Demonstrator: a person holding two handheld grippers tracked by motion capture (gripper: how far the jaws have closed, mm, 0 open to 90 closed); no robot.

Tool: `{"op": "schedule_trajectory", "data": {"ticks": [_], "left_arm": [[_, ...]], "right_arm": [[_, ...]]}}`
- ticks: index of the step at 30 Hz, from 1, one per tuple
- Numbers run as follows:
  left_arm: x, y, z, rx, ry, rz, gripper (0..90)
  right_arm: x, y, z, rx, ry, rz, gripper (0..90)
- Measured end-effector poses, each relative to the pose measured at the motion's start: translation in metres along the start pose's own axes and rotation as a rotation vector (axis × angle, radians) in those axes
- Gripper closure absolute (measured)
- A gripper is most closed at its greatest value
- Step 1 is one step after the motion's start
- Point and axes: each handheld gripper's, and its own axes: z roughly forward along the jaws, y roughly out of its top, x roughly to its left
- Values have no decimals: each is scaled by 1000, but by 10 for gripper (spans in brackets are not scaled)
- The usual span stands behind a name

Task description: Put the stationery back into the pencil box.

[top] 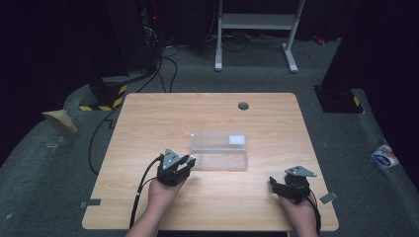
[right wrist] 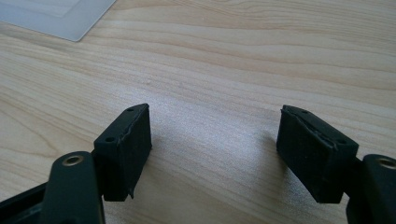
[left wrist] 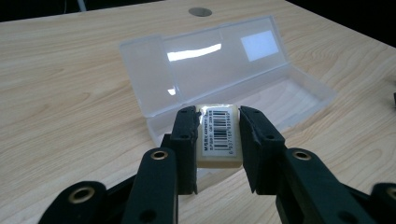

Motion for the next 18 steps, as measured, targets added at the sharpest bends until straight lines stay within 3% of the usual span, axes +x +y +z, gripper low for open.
{"op": "schedule_trajectory", "data": {"ticks": [3,6,18], "left_arm": [[1,2,3,9,3,-2,680],[4,4,7,8,1,-37,681],[11,11,25,31,12,-49,681]], "right_arm": [[0,0,0,0,3,-1,260],[0,0,0,0,4,0,260],[0,0,0,-1,2,0,261]]}}
